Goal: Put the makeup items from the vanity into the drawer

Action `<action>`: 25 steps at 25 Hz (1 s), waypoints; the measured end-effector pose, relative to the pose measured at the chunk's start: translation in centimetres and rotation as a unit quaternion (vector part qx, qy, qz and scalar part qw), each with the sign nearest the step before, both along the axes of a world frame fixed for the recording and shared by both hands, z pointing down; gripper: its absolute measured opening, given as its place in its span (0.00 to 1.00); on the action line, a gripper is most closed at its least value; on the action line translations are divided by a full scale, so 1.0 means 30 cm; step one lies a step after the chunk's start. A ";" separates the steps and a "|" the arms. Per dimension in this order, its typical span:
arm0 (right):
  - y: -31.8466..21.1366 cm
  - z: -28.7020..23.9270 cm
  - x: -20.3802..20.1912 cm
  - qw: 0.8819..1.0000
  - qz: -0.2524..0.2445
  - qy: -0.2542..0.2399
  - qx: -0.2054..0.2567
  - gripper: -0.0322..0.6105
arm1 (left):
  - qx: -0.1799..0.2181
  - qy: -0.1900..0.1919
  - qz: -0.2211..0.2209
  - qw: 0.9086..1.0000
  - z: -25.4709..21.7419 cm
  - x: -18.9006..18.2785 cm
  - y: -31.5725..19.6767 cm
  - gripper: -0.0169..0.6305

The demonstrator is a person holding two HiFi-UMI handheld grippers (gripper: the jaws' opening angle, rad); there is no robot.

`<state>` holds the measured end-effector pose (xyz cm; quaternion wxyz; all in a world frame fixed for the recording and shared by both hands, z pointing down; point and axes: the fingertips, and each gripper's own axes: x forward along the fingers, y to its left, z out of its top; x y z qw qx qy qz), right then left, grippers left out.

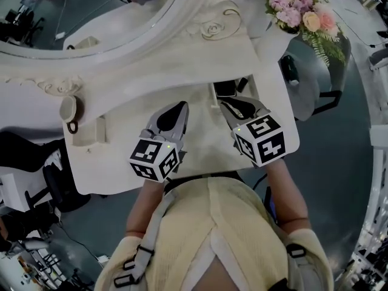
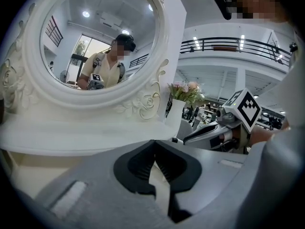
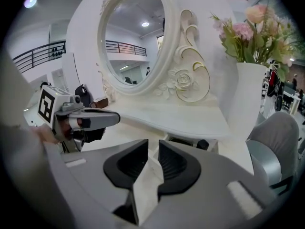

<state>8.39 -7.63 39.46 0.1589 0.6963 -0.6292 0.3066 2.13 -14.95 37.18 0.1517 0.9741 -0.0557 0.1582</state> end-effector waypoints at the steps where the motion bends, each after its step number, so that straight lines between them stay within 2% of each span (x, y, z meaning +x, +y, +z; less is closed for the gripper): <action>1: -0.001 0.002 0.000 1.000 -0.002 0.000 0.001 0.15 | 0.000 -0.001 -0.002 1.000 0.002 -0.001 0.002 0.03; 5: -0.004 -0.001 0.002 1.000 -0.010 0.009 0.009 0.05 | 0.001 -0.005 -0.006 1.000 0.007 -0.004 0.006 0.03; 11: -0.002 -0.026 -0.011 0.999 -0.031 0.015 0.030 0.05 | 0.004 -0.004 -0.006 1.000 0.001 0.005 0.014 0.03; 25: -0.012 -0.035 -0.023 0.998 -0.035 0.015 0.045 0.05 | 0.007 -0.008 -0.009 1.000 -0.003 -0.007 -0.002 0.03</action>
